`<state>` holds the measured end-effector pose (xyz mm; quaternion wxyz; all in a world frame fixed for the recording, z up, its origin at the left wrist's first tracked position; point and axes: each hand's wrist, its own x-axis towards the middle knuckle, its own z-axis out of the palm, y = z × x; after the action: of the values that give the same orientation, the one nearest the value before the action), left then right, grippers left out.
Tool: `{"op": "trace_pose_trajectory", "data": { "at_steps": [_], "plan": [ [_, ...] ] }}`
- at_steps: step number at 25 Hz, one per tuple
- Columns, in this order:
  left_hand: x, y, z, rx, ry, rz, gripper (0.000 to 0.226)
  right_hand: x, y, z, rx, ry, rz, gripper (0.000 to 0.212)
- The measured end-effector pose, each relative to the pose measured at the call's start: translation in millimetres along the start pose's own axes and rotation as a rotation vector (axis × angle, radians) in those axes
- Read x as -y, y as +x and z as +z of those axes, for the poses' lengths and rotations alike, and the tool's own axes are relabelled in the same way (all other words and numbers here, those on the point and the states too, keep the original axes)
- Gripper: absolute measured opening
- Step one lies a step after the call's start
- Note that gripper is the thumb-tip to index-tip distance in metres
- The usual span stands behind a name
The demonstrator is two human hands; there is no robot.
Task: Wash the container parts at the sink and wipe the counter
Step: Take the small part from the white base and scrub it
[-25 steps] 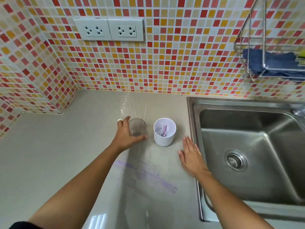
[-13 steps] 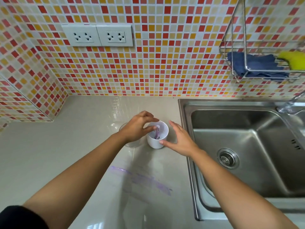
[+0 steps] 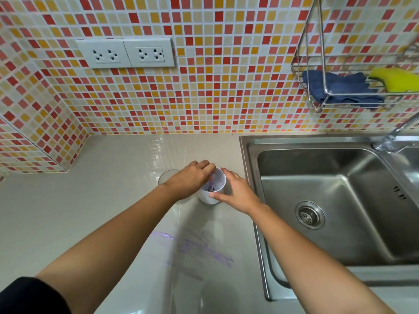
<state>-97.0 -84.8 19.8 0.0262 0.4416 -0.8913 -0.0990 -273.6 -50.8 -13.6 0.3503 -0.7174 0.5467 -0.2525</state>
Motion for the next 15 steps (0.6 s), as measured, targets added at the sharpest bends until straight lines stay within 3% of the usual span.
{"op": "trace_pose_trajectory", "data": {
  "at_steps": [8, 15],
  "plan": [
    [1.8, -1.8, 3.3, -0.042, -0.044, 0.011, 0.013, -3.9, 1.5, 4.5, -0.003, 0.010, 0.028, 0.074],
    [3.0, -2.7, 7.0, -0.057, -0.078, 0.018, 0.017, -7.4, 2.3, 5.9, -0.010, 0.014, 0.024, 0.073]
  ]
}}
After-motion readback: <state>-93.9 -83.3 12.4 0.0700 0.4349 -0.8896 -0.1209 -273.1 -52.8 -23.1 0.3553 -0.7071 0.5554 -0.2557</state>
